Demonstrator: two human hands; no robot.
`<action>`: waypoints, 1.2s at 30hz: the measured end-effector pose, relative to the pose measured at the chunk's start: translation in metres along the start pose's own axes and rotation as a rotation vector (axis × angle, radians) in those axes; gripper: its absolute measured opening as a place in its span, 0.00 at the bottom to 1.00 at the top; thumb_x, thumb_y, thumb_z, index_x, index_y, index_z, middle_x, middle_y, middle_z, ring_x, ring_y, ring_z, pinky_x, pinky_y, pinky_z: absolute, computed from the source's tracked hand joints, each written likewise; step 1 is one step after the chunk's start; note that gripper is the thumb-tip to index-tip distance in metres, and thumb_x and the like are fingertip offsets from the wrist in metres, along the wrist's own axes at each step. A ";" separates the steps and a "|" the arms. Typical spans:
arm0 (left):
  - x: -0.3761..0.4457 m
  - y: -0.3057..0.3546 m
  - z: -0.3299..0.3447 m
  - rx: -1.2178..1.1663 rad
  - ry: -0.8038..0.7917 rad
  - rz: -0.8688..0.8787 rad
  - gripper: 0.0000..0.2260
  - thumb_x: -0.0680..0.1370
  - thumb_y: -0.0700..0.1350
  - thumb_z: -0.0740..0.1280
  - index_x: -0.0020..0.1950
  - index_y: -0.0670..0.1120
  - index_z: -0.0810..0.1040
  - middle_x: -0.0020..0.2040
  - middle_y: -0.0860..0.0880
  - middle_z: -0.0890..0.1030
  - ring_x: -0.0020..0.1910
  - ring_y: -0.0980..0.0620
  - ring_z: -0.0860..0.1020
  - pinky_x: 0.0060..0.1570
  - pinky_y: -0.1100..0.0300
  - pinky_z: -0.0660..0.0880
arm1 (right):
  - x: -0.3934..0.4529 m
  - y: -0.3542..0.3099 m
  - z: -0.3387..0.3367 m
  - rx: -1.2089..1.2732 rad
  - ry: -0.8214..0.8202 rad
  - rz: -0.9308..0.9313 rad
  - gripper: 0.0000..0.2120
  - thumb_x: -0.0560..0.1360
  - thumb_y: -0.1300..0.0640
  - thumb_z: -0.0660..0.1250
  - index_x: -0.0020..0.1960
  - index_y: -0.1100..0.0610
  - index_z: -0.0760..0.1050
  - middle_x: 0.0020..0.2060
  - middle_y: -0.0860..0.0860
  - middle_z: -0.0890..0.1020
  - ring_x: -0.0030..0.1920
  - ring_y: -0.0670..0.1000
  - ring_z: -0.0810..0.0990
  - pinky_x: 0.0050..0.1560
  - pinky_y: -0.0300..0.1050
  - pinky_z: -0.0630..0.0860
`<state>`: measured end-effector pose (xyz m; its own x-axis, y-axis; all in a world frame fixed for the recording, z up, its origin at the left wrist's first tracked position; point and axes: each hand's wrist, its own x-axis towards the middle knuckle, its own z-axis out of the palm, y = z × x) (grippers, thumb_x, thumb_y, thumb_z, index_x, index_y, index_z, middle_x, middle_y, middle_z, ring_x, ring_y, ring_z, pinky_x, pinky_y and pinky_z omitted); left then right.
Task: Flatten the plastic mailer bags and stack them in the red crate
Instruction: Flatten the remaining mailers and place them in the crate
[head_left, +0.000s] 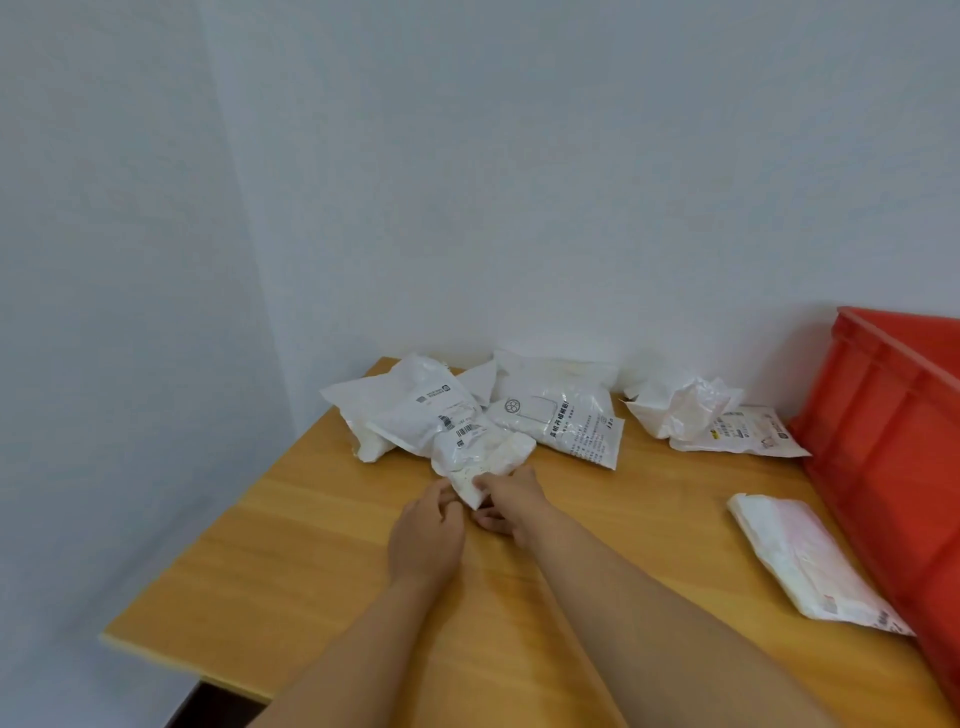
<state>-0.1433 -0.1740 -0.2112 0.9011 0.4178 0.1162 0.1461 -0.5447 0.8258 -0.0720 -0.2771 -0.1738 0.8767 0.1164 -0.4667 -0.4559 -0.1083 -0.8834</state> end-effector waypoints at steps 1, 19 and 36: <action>0.001 -0.001 -0.001 -0.009 -0.001 -0.006 0.15 0.77 0.49 0.57 0.61 0.58 0.75 0.51 0.59 0.81 0.53 0.52 0.78 0.53 0.51 0.74 | 0.001 0.000 0.004 0.028 0.009 0.007 0.24 0.77 0.62 0.68 0.68 0.58 0.60 0.42 0.57 0.78 0.28 0.50 0.78 0.29 0.41 0.77; 0.008 0.001 -0.011 -0.459 -0.006 -0.272 0.23 0.78 0.66 0.60 0.64 0.51 0.69 0.57 0.50 0.77 0.55 0.49 0.77 0.56 0.48 0.76 | -0.062 0.026 -0.125 0.040 -0.064 -0.095 0.19 0.78 0.71 0.63 0.64 0.55 0.72 0.48 0.55 0.83 0.38 0.50 0.81 0.38 0.42 0.78; -0.040 0.053 0.027 -0.334 -0.193 -0.030 0.15 0.83 0.58 0.57 0.55 0.52 0.79 0.49 0.56 0.82 0.50 0.59 0.79 0.42 0.65 0.71 | -0.097 0.058 -0.165 -0.169 0.173 -0.264 0.20 0.80 0.37 0.59 0.56 0.51 0.78 0.49 0.46 0.85 0.48 0.47 0.83 0.44 0.41 0.75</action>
<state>-0.1610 -0.2392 -0.1870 0.9634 0.2678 0.0094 0.0612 -0.2542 0.9652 -0.1579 -0.4578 -0.1730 0.9805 -0.0056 -0.1964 -0.1910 -0.2606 -0.9464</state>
